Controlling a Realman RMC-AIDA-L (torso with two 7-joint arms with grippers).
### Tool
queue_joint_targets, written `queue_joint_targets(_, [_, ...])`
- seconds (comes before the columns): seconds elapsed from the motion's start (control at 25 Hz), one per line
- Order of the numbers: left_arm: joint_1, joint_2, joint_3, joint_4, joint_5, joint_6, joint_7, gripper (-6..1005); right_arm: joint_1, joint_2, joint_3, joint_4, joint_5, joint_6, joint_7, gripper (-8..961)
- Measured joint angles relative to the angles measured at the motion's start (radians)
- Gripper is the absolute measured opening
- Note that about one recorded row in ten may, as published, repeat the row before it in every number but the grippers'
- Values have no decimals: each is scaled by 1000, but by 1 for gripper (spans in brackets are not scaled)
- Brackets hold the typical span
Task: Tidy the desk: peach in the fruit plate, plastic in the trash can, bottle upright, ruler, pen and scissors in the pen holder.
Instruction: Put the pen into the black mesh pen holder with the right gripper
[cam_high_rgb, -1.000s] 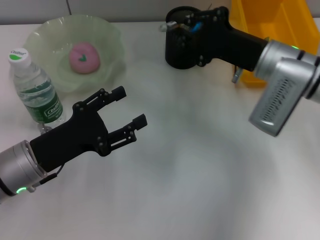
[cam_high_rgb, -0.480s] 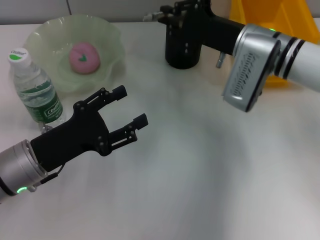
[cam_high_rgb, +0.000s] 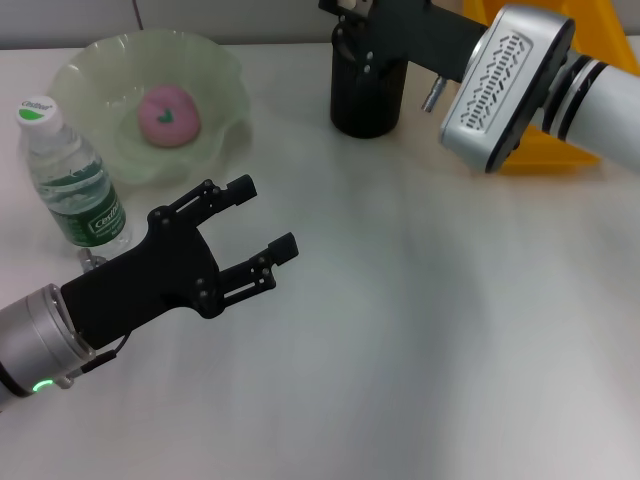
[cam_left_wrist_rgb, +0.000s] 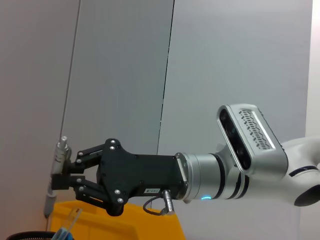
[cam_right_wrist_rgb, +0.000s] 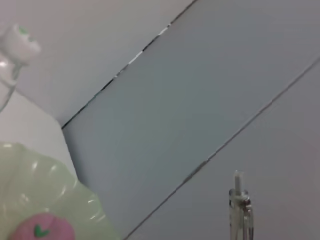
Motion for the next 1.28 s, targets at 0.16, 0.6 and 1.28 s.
queue_joint_targets(0.16, [0, 0, 1, 0, 4, 4, 0, 811, 15, 0, 0, 16, 37, 26, 60, 126])
queue_joint_targets(0.6, [2, 0, 2, 0, 8, 14, 1, 811, 35, 0, 0, 47, 99, 44, 279, 125])
queue_joint_targets(1.28, [0, 0, 2, -26, 2, 36, 46, 811, 35, 0, 0, 50, 116, 67, 453, 162])
